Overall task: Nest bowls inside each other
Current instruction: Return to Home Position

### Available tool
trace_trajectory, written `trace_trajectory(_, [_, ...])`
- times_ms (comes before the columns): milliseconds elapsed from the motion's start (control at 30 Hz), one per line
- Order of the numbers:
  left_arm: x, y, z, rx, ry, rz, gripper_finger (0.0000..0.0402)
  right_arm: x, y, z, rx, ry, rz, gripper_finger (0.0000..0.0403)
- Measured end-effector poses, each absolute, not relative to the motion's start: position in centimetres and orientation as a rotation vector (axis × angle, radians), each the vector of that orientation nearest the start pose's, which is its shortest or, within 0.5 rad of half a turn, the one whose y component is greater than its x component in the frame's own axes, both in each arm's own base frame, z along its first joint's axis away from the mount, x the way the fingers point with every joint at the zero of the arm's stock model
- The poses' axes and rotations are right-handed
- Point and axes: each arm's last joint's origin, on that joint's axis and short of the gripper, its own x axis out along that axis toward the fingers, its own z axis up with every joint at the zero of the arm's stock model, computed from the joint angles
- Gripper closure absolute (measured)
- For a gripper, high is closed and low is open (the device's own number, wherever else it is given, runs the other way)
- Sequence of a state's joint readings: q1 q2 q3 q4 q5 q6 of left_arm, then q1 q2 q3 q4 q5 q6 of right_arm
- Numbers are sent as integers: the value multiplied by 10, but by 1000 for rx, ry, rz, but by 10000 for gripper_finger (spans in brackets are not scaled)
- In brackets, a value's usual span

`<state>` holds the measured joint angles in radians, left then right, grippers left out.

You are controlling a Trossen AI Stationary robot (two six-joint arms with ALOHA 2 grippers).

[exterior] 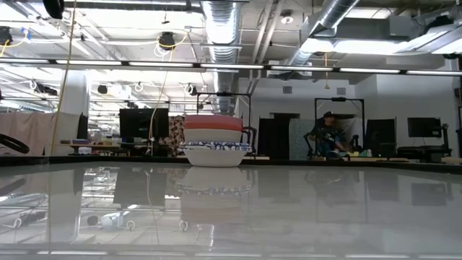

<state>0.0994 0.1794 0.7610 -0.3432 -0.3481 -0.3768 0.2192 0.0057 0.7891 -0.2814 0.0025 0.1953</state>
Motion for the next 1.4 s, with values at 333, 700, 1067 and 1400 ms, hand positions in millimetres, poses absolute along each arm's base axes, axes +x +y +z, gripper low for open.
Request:
trace_trajectory(333, [17, 13, 336, -453, -351, 430, 246, -18, -5, 358, 250, -423, 221, 375])
trace_trajectory(700, [43, 15, 293, -546, -299, 432, 246, 3, 2, 338, 229, -366, 305, 375])
trace_trajectory(1067, [57, 16, 273, -596, -282, 404, 246, 50, 13, 286, 262, -343, 311, 375])
trace_trajectory(1400, [71, 15, 256, -556, -322, 299, 246, 68, 18, 255, 260, -464, 366, 375])
